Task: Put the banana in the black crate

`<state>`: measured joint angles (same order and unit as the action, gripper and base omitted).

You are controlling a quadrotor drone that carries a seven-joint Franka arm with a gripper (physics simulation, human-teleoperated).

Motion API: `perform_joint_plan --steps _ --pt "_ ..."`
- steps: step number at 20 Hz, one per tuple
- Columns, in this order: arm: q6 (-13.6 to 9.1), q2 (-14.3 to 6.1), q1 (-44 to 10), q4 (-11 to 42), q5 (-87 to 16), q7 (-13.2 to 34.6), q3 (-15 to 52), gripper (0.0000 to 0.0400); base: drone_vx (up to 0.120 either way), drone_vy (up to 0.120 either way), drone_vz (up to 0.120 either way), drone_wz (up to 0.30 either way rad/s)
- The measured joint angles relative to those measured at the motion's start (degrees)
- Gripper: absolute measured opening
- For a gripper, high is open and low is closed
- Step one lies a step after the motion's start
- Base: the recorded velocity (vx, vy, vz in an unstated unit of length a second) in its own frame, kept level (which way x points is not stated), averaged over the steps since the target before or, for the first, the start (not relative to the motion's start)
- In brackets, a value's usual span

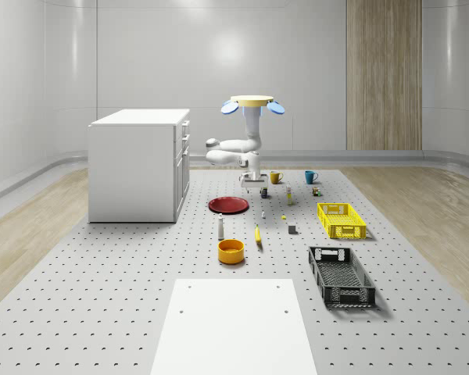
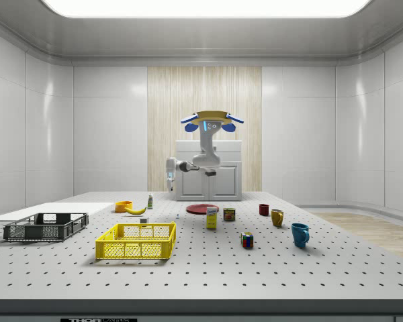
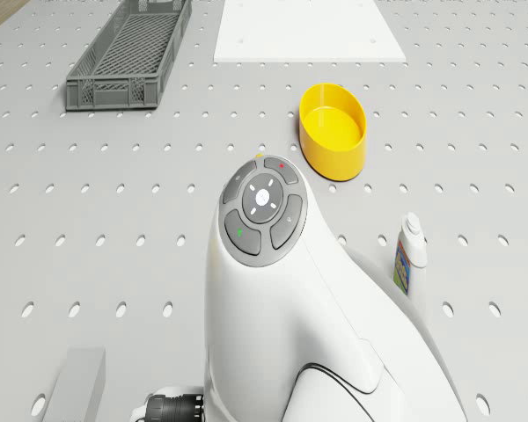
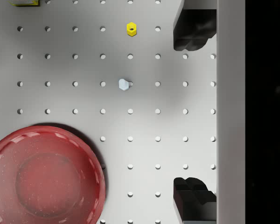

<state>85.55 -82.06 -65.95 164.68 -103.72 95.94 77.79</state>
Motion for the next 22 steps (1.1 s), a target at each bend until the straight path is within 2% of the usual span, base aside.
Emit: perform_joint_plan --steps 1,9,14,18,22 --pt "0.1 -0.1 0.0 0.0 0.1 0.0 0.0 0.04 0.12 0.0 0.0 0.0" --pt "1.1 -1.1 -0.3 -0.1 0.5 0.2 0.2 0.04 0.12 0.0 -0.12 0.0" --pt "1.6 -1.7 -0.4 -0.1 0.7 0.3 0.3 0.04 0.12 0.0 0.0 0.0" --pt "2.0 -2.1 -0.5 -0.1 0.9 0.4 0.4 0.04 0.12 -0.05 0.0 0.0" --pt "2.4 -2.5 -0.6 -0.1 1.1 0.5 0.4 0.04 0.12 0.0 -0.11 0.0"
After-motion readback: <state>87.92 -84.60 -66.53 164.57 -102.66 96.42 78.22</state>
